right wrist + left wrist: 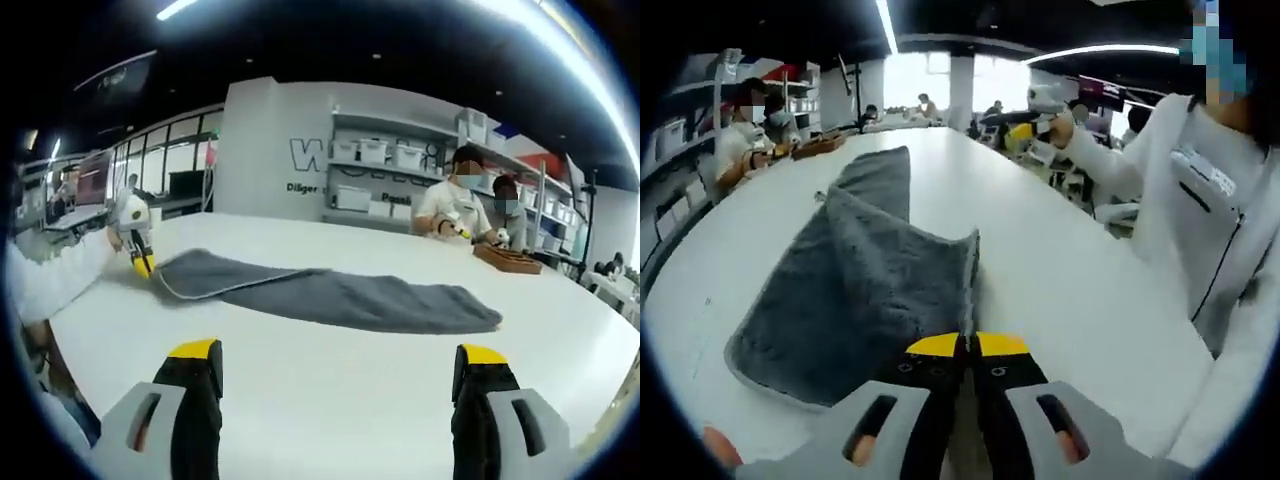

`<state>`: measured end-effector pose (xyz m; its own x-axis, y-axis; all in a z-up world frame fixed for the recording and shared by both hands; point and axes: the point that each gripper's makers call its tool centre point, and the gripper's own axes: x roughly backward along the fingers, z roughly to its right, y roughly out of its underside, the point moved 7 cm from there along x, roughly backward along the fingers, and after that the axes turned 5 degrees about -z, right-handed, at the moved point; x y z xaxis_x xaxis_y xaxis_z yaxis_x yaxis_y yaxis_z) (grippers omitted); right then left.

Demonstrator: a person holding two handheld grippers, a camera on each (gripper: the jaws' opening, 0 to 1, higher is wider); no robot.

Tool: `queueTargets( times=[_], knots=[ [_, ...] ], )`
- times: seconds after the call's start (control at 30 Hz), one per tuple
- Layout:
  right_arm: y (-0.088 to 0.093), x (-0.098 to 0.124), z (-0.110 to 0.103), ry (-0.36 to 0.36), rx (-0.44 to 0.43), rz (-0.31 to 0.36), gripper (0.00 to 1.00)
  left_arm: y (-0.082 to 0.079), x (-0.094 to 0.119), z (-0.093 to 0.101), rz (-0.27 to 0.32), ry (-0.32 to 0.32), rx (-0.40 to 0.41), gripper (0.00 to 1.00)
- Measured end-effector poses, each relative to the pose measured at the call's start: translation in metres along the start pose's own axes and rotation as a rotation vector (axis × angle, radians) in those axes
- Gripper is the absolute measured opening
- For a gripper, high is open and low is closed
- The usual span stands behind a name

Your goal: Open the folded towel by lifting each exposed corner and separating the folded layers until the towel lies flat within the target outline without major curled edges

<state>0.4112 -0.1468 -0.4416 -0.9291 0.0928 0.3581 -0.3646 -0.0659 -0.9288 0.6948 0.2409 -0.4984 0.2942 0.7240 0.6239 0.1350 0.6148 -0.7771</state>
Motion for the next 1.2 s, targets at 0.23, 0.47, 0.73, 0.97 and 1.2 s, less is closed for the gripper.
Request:
queueTargets(
  times=[0.23,0.47,0.73,0.97,1.2],
  knots=[
    [-0.001,0.001,0.0,0.001,0.003,0.002,0.96,-0.032,0.045,0.011,0.008,-0.208,0.055,0.45],
    [-0.002,-0.002,-0.004,-0.003,0.008,-0.006,0.97,-0.068,0.105,0.037,-0.019,-0.578,0.174,0.63],
    [-0.008,-0.01,-0.013,-0.032,0.036,-0.013,0.97,-0.081,0.12,0.081,0.082,-0.567,0.376,0.85],
    [-0.015,-0.023,-0.025,-0.081,0.085,-0.026,0.97,-0.086,0.131,0.099,0.074,-0.633,0.372,0.97],
    [-0.014,-0.029,-0.033,-0.115,0.092,-0.046,0.97,-0.086,0.136,0.108,0.073,-0.67,0.371,0.99]
  ],
)
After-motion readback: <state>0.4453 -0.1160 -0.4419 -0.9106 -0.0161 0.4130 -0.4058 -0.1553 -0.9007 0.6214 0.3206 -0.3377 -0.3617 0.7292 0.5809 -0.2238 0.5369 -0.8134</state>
